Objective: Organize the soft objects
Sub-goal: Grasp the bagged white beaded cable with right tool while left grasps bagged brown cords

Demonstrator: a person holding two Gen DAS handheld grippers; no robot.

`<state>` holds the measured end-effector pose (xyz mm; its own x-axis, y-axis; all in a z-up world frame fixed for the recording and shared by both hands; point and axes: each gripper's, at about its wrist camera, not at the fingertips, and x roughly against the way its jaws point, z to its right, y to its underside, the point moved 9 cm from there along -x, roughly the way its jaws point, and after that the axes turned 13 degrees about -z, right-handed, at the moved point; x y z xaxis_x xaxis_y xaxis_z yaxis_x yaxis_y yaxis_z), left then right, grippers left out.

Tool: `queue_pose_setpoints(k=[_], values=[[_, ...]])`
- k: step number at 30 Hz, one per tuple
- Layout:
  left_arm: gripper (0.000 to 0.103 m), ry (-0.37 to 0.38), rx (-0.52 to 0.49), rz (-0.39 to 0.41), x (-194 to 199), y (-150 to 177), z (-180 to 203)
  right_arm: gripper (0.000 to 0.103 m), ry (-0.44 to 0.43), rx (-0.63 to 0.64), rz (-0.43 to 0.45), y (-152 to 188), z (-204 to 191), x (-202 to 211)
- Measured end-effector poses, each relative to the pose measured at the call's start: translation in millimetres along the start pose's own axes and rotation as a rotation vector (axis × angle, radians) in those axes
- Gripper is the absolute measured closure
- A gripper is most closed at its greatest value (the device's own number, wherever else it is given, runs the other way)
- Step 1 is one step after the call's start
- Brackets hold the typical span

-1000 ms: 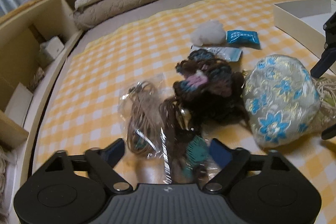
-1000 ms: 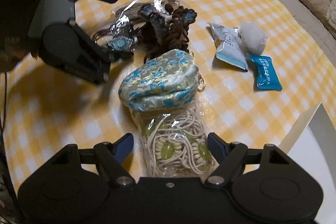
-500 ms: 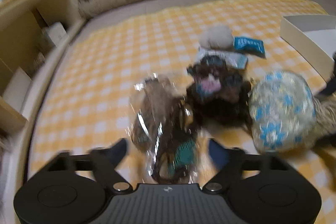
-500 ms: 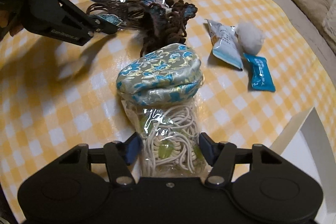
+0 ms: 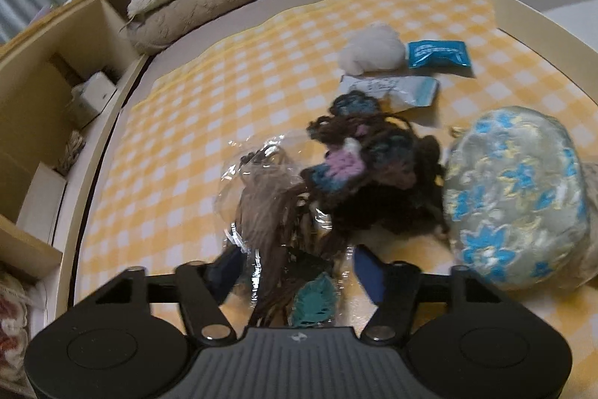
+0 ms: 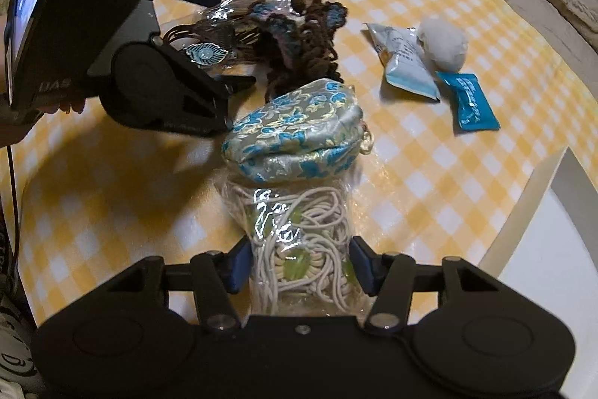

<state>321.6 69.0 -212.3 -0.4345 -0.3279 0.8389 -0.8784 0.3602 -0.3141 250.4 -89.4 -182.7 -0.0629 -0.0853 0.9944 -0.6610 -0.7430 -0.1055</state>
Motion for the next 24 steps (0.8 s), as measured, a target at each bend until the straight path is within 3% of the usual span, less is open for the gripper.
queue_pose_setpoints(k=[8,13,24], values=[[0.066,0.076,0.106,-0.003,9,4,-13,0.050,-0.018,-0.077,0.023,6,12,12],[0.071,0.142,0.198,0.012,26,8,-25,0.051,-0.007,-0.105,0.058,7,14,26],[0.072,0.188,0.331,0.171,89,1,-50,0.051,0.045,-0.214,0.217,15,20,79]])
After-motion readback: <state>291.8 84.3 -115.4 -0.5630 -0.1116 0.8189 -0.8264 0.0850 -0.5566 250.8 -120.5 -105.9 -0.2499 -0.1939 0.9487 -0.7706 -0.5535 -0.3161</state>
